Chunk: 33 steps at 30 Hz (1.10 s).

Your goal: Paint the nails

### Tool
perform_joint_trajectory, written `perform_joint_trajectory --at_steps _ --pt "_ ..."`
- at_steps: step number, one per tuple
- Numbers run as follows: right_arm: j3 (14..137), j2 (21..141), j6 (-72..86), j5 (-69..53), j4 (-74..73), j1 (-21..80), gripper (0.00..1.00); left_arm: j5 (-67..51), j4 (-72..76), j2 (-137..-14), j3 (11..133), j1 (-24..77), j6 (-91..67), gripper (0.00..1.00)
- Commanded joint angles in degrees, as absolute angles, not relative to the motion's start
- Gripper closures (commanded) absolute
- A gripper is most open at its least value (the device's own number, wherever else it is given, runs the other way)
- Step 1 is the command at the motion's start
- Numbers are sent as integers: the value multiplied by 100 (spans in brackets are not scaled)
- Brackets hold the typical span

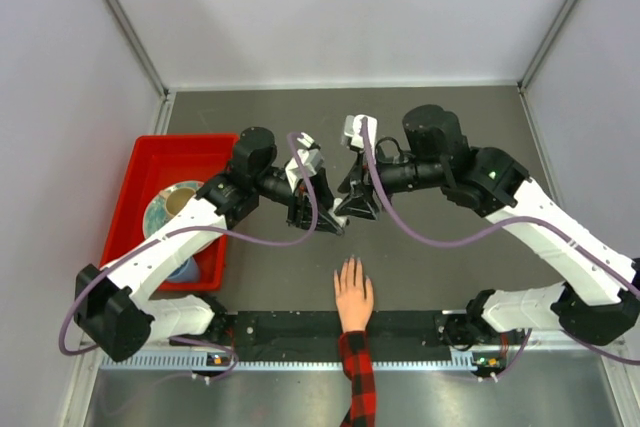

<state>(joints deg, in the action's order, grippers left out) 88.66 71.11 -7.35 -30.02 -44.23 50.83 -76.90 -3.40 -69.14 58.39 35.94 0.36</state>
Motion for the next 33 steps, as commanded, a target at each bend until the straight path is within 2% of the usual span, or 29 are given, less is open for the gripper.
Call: perform_joint_trajectory --at_steps 1,3,5,7,11,13,14,16,18,21,24,25,27,28,30,33 --pt "9193 7225 -870 -3498 -4430 5027 58 -7884 -53 -6847 6021 3595 26 100" --pt "9211 7277 -844 -3577 -4456 5036 61 -7744 -44 -6838 6021 3586 18 100" --pt "9211 7312 -844 -3612 -4482 5036 78 -7595 -148 -6812 6047 3595 61 100" --pt "9211 7348 -800 -3490 -4544 5036 100 -6981 -377 -6785 6108 3586 323 100" --pt "8904 7304 -178 -2674 -4090 5045 100 -5584 -641 -6689 6196 3586 422 100" --pt "8659 7251 648 -1246 -3877 5228 100 -4665 -519 -6645 6144 3586 317 100" --pt "8605 7242 877 762 -3798 5795 100 -4328 -527 -6592 6135 3586 316 100" --pt "8595 7373 1920 2864 -3927 6369 100 -3563 -510 -6522 6073 3595 237 100" --pt "8727 7566 3279 4448 -4453 6846 100 -2840 -457 -6373 6012 3577 211 100" --pt "9078 8006 3849 4904 -4763 7162 100 -2654 -221 -6197 5810 3577 211 100" --pt "9001 7876 3719 4703 -4519 7172 100 -2996 -114 -6091 5722 3577 255 100" --pt "8835 7788 3622 4589 -4170 7154 96 -3067 -114 -6065 5704 3577 290 100" --pt "8737 7543 3255 3861 -3904 7023 79 -3303 -97 -6073 5695 3586 325 100" --pt "8719 7463 3121 3597 -3824 6840 68 -3418 -105 -6082 5704 3577 343 100" --pt "8745 7235 2483 2815 -3744 6672 59 -3882 -106 -6126 5739 3577 413 100" --pt "8754 6927 1447 2015 -3744 6495 40 -5051 173 -6152 5713 3586 282 100"
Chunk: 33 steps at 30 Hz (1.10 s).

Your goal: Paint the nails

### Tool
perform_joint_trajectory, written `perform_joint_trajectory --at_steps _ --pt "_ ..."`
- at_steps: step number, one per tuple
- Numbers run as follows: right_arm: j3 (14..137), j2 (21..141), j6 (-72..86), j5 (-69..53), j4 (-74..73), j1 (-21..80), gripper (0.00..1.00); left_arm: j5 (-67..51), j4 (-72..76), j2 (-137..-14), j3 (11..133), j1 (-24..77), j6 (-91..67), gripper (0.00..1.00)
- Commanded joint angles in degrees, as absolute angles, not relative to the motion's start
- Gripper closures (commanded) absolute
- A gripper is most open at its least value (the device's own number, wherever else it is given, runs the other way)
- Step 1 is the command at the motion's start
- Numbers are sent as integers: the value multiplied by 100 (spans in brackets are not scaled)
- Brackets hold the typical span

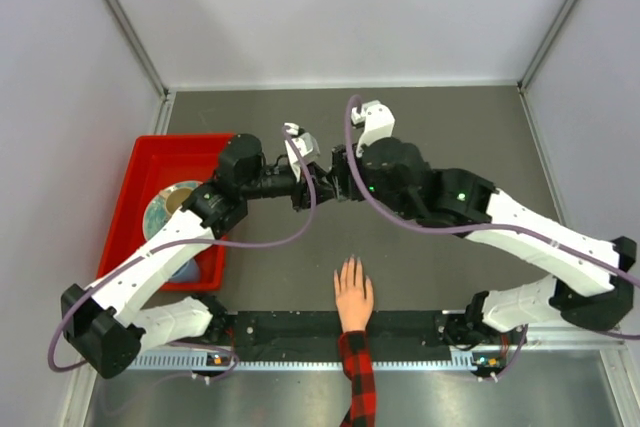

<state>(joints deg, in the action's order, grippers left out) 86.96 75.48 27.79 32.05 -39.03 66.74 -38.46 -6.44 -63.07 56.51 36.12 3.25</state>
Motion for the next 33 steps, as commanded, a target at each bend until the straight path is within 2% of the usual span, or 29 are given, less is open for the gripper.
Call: perform_joint_trajectory --at_steps 1,3,4,5,8,12,16,18,20,33 --pt "8710 6734 1189 1708 -3753 6382 33 -5602 228 -6187 5713 3577 220 100" --pt "8675 6540 680 558 -3893 6162 30 -6079 438 -6301 5730 3586 27 100" --pt "8684 6461 546 49 -3989 6031 31 -6526 466 -6371 5757 3577 9 100" --pt "8718 6460 414 -1052 -4086 5751 33 -6835 475 -6485 5783 3586 -148 100" --pt "8754 6547 -138 -2290 -4350 5503 39 -7765 781 -6653 5845 3586 -570 100" --pt "8999 6802 -395 -2742 -4570 5458 49 -7945 1063 -6688 5783 3595 -879 100" --pt "9158 6996 -501 -2804 -4517 5440 53 -7893 1037 -6732 5792 3595 -888 100" --pt "9315 7127 -554 -2830 -4553 5432 60 -7893 1028 -6741 5792 3595 -888 100" --pt "9369 7163 -571 -2856 -4553 5423 63 -7875 1011 -6741 5792 3595 -870 100" --pt "9659 7365 -615 -3305 -4781 5274 61 -7840 861 -6768 5836 3595 -782 100"
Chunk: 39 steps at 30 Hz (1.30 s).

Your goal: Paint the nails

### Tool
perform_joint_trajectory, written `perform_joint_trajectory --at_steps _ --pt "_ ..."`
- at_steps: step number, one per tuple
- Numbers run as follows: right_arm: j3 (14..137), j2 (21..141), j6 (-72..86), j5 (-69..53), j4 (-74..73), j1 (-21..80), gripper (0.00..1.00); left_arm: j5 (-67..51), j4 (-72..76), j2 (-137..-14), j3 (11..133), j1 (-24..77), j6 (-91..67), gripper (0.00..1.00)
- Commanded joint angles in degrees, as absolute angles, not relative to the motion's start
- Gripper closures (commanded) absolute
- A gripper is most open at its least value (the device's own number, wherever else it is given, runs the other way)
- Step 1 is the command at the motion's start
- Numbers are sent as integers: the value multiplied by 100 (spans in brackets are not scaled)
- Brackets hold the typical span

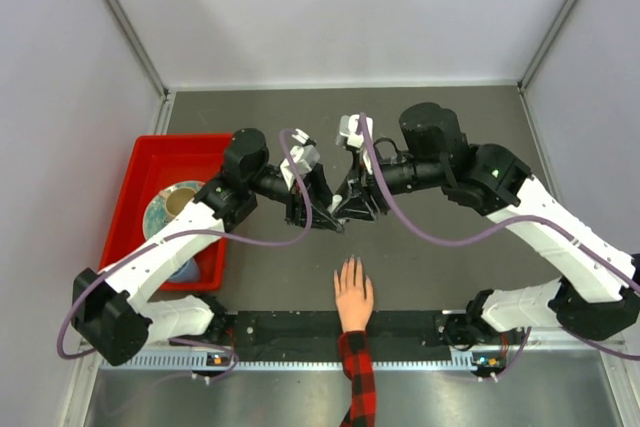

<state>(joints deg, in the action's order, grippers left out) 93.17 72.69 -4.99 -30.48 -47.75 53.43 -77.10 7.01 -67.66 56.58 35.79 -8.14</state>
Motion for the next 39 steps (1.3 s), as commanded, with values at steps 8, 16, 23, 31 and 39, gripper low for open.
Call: perform_joint_trajectory --at_steps 8,16,23,31,39 --pt "9730 7532 -642 -3200 -4957 5282 100 -7446 441 -6697 5932 3595 -388 100" --pt "9010 7172 1661 2194 -4263 6044 100 -3452 -282 -6215 5864 3595 360 100" --pt "9940 8164 4008 4976 -5432 7277 100 -1704 112 -5582 5450 3586 527 100" --pt "9668 7587 2367 3176 -4290 7006 46 -2960 18 -5581 5484 3595 738 100" --pt "9405 6627 547 -469 -4385 5882 37 -5243 -220 -5853 5703 3586 871 100"
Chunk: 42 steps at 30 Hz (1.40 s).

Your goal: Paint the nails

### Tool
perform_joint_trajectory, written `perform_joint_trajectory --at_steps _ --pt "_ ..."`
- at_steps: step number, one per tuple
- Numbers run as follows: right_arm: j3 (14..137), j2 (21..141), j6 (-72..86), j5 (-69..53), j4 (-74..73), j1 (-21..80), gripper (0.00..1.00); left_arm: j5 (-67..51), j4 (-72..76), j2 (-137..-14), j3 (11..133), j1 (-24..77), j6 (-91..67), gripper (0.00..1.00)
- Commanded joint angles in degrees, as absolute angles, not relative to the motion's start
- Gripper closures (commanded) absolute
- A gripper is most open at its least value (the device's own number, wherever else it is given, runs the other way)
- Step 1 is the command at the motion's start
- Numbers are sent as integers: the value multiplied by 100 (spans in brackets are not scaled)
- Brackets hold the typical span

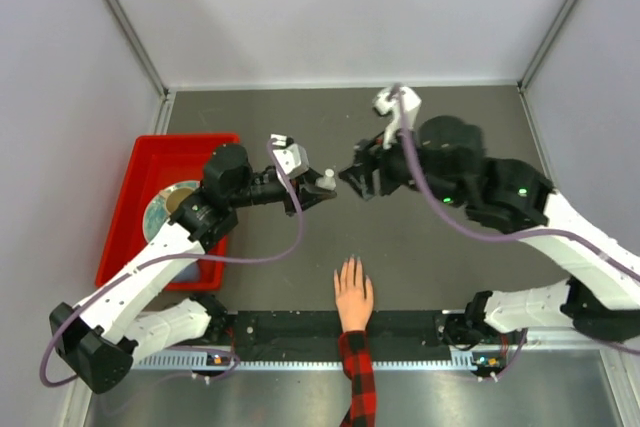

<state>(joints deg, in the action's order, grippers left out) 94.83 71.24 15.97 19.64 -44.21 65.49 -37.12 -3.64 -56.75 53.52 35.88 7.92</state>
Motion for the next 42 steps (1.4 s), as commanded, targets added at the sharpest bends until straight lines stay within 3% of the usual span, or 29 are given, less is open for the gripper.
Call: perform_joint_trajectory --at_steps 1,2,6,11,13,17,21,34,38,42 --pt "9404 6610 441 -979 -4447 5732 37 -5543 -237 -6010 5739 3577 818 100" --pt "9422 6618 352 -1672 -4508 5496 37 -6181 -220 -6107 5783 3586 765 100" --pt "9501 6758 27 -2038 -4693 5327 36 -7038 -149 -6477 5968 3586 362 100" --pt "9519 6952 -184 -2855 -4685 5300 42 -7233 -44 -6609 5968 3577 193 100" --pt "9527 7048 -202 -2979 -4719 5309 50 -7295 -44 -6618 5968 3586 150 100" --pt "9519 7128 -290 -3058 -4807 5300 50 -7400 -44 -6627 5977 3577 106 100" --pt "9501 7181 -360 -3173 -4895 5300 60 -7409 -44 -6618 5977 3577 79 100" --pt "9457 7260 -536 -2840 -5019 5300 52 -7462 -53 -6636 5985 3577 44 100" --pt "9466 7277 -554 -2321 -4992 5300 45 -7471 -44 -6653 5985 3586 44 100" --pt "9492 7347 -562 -2548 -5027 5309 52 -7444 -44 -6645 5985 3577 44 100"
